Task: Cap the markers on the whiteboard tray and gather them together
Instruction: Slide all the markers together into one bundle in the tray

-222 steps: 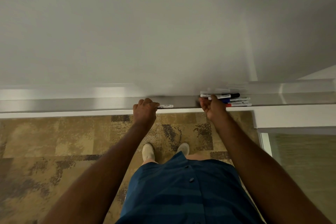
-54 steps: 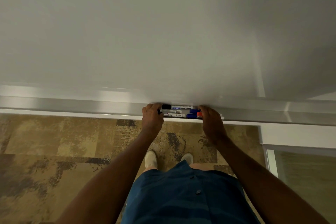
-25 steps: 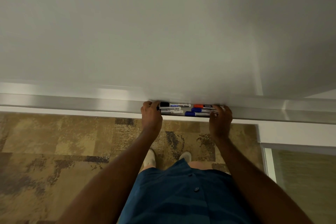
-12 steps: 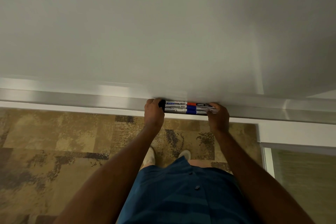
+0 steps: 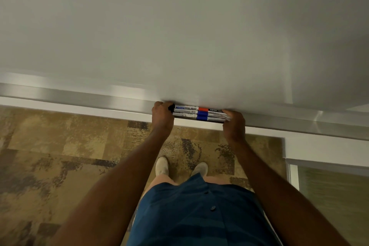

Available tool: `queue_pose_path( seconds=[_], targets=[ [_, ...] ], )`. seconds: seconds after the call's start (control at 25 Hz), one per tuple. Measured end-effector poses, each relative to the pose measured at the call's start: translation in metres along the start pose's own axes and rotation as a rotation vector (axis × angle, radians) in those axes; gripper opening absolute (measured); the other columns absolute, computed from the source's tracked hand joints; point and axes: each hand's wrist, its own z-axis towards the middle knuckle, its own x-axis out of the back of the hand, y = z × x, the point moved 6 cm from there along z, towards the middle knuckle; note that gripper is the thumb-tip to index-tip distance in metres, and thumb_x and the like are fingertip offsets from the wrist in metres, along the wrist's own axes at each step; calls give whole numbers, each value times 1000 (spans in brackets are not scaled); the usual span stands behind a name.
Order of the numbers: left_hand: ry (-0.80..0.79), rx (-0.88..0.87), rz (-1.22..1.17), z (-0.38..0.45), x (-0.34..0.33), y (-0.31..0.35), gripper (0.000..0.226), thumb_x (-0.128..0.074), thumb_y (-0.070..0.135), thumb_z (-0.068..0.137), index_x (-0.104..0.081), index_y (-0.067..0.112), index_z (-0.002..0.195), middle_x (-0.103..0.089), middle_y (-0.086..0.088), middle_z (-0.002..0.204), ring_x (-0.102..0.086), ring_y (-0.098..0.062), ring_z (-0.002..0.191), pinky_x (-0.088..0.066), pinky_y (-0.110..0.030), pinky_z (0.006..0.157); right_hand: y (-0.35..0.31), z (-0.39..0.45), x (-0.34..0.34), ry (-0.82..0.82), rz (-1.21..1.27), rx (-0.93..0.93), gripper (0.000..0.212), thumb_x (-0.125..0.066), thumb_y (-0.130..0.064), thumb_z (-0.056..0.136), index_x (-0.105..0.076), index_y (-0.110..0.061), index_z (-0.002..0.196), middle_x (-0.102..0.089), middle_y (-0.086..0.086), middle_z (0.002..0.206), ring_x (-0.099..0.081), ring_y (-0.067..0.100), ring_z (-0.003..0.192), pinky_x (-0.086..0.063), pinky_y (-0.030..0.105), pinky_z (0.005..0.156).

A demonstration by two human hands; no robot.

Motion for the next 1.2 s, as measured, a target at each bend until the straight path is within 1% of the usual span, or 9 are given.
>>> queue_pose_path(
  seconds=[0.08, 0.2, 0.28, 0.4, 0.56, 0.68, 0.8, 0.92, 1.2],
  targets=[
    [20, 37, 18, 4, 12, -12, 28, -54, 2, 96, -76, 13, 111, -62, -19, 110, -59, -33, 96, -49, -31, 76, -11, -2, -11, -34, -18, 29, 50, -55, 15, 89, -64, -5, 134, -66, 17, 134, -61, 30, 126, -50, 37, 109],
    [19, 64, 34, 14, 34, -37, 36, -51, -5, 92, -76, 12, 111, -62, -20, 107, -61, -36, 92, -57, -40, 83, -36, -8, -31, -47, -12, 37, 51, -54, 16, 89, -64, -6, 134, -64, 17, 135, -59, 31, 127, -48, 35, 109],
    [-2, 64, 52, 23, 53, -55, 39, -50, -6, 90, -77, 12, 112, -64, -23, 107, -62, -41, 94, -57, -44, 83, -56, -17, -47, -28, -9, 27, 51, -54, 16, 88, -64, -5, 134, -60, 19, 136, -57, 32, 127, -46, 33, 109],
    [-29, 55, 86, 39, 81, -85, 37, -53, -3, 88, -77, 12, 113, -64, -27, 108, -62, -43, 98, -52, -41, 84, -89, -32, -74, 25, -6, -17, 50, -53, 15, 91, -63, -5, 135, -51, 19, 139, -53, 32, 128, -45, 32, 110],
    [-84, 5, 95, 60, 122, -127, 35, -52, -2, 84, -78, 13, 104, -67, -23, 104, -62, -41, 96, -52, -39, 80, -138, -46, -118, 73, -24, -64, 42, -57, 5, 95, -64, -9, 135, -55, 18, 137, -56, 29, 124, -50, 34, 107],
    [-92, -60, 100, 78, 159, -165, 32, -55, 0, 85, -79, 12, 103, -70, -21, 103, -63, -39, 97, -54, -41, 82, -177, -58, -156, 100, 5, -104, 42, -54, 4, 96, -64, -7, 134, -57, 18, 135, -57, 29, 123, -48, 32, 108],
    [-50, -36, 74, 91, 194, -205, 32, -53, 2, 89, -77, 12, 108, -67, -22, 105, -61, -40, 98, -52, -39, 81, -218, -70, -191, 86, -16, -79, 52, -46, 13, 91, -63, -7, 136, -54, 20, 136, -52, 34, 127, -42, 36, 115],
    [-28, -21, 56, 102, 218, -237, 33, -52, -1, 88, -77, 11, 107, -64, -25, 101, -57, -40, 99, -44, -35, 77, -248, -78, -220, 54, -66, -84, 50, -50, 10, 93, -61, -10, 138, -52, 19, 138, -50, 35, 128, -44, 42, 112],
    [3, 13, -30, 104, 239, -262, 42, -48, -5, 88, -71, 11, 120, -59, -22, 115, -54, -38, 111, -46, -38, 92, -277, -96, -244, 70, -133, -71, 54, -57, 9, 91, -57, -14, 141, -50, 15, 143, -48, 32, 128, -52, 41, 103]
  ],
)
